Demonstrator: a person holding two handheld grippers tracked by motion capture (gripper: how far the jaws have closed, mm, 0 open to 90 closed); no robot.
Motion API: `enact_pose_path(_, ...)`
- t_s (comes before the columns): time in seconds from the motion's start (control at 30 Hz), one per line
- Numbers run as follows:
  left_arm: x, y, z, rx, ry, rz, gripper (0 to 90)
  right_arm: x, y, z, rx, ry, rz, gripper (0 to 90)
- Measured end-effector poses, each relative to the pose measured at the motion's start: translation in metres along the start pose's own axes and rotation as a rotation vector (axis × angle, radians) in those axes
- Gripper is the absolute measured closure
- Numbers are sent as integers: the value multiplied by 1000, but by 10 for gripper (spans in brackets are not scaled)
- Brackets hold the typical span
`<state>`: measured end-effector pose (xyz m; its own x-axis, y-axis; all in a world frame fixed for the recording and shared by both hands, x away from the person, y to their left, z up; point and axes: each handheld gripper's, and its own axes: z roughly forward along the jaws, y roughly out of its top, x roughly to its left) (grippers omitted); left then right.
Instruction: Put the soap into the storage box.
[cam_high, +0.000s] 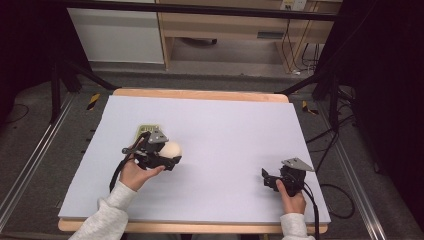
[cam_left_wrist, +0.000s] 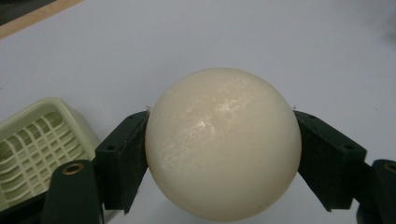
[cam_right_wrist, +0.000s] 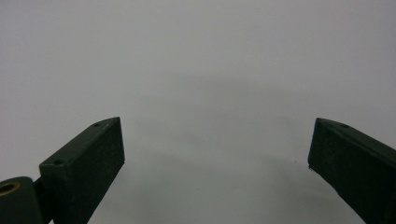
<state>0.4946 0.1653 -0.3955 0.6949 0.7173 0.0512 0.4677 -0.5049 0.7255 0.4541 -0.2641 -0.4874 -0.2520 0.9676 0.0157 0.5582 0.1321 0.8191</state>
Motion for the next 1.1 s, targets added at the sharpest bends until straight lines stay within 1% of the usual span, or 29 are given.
enact_pose_path(0.1,6,0,-2,-4,9,-13,236,0,0,0,0,0,0,40)
enact_pose_path(0.23,10,0,-3,-1,15,-16,236,0,0,0,0,1,0,40)
enact_pose_path(0.27,12,0,-3,-1,18,-29,235,0,0,0,0,-1,-1,40)
enact_pose_path(0.4,17,0,-3,4,27,-24,236,0,0,0,0,0,0,41)
enact_pose_path(0.43,19,-1,-3,0,33,-35,236,0,0,0,0,0,0,40)
enact_pose_path(0.47,19,-1,-3,0,33,-35,235,0,0,0,0,0,0,40)
enact_pose_path(0.5,23,-1,-3,-1,37,-48,236,0,0,0,0,0,0,40)
enact_pose_path(0.73,31,-2,-2,2,52,-64,236,0,0,0,-1,-1,-1,40)
enact_pose_path(0.8,35,-2,-1,8,65,-69,236,0,0,0,0,-1,0,40)
enact_pose_path(0.9,38,-3,0,9,67,-76,235,0,0,0,-1,-1,0,41)
enact_pose_path(0.93,39,-3,0,4,70,-85,236,0,0,0,0,0,0,41)
enact_pose_path(1.1,43,-5,0,11,80,-92,235,0,0,0,-1,0,-1,40)
